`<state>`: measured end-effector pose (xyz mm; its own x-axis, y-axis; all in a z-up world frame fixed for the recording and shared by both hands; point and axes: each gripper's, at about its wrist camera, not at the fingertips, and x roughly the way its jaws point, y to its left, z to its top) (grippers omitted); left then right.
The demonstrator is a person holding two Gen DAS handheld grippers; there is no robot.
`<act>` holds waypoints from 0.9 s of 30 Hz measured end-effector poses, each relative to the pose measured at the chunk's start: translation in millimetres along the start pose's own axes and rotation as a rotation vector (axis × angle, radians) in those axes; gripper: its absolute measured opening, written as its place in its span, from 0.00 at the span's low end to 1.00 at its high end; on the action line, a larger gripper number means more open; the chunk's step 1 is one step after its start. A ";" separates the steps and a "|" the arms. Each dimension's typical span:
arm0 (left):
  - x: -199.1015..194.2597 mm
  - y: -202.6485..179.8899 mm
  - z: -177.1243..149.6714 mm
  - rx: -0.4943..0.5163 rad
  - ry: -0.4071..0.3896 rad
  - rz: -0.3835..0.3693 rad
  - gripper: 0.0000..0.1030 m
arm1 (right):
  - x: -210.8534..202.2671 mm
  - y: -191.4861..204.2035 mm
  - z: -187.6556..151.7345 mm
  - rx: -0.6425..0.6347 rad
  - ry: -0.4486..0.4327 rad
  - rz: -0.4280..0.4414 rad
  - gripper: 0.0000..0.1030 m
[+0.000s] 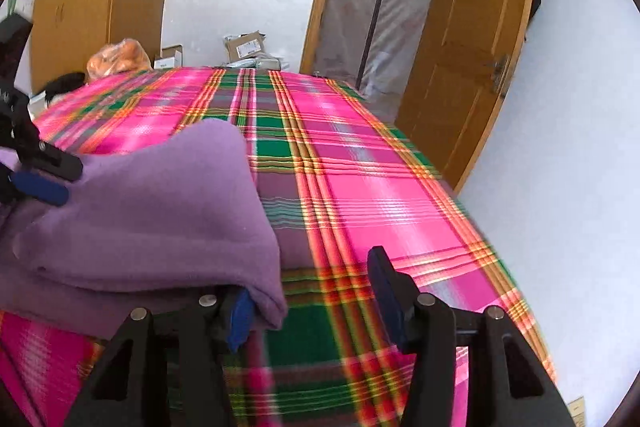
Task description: Fold clothes
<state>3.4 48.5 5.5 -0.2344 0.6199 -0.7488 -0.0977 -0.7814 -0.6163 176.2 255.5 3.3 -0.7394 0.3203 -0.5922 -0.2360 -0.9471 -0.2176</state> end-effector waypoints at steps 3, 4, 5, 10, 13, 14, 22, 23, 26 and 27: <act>0.3 -1.5 -0.6 0.013 -0.001 0.007 0.43 | -1.1 2.6 -5.4 -0.046 0.004 -0.026 0.51; 0.4 -0.9 -0.5 0.012 -0.001 0.004 0.43 | -0.9 2.8 -7.5 -0.058 0.011 -0.029 0.51; 0.5 -0.3 -0.4 0.011 -0.001 0.001 0.43 | -0.8 1.3 -9.7 -0.055 0.020 -0.024 0.51; -0.9 3.2 0.7 0.002 0.004 -0.011 0.43 | -4.4 -2.2 -14.2 -0.045 0.044 -0.008 0.51; -2.7 4.4 0.3 0.002 0.004 -0.013 0.43 | -5.7 -1.6 -12.3 -0.070 0.070 -0.002 0.51; -3.4 4.6 0.0 0.002 0.005 -0.014 0.43 | -7.0 -2.1 -11.5 -0.074 0.085 0.007 0.51; -5.4 5.0 -2.1 0.000 0.014 -0.017 0.43 | -30.7 -27.9 10.7 0.058 0.086 0.185 0.44; -5.1 4.8 -2.2 -0.001 0.015 -0.017 0.43 | -30.1 -28.7 14.7 0.075 0.079 0.198 0.43; -5.0 5.4 -2.2 -0.005 0.013 -0.021 0.43 | -21.2 -20.5 29.8 0.095 0.044 0.263 0.36; -5.4 5.6 -2.3 -0.006 0.012 -0.022 0.43 | -15.5 -16.1 35.6 0.095 0.045 0.280 0.31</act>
<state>6.3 40.9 5.5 -0.2210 0.6377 -0.7379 -0.0974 -0.7673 -0.6339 169.0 265.0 43.6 -0.7556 0.0451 -0.6534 -0.0867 -0.9957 0.0314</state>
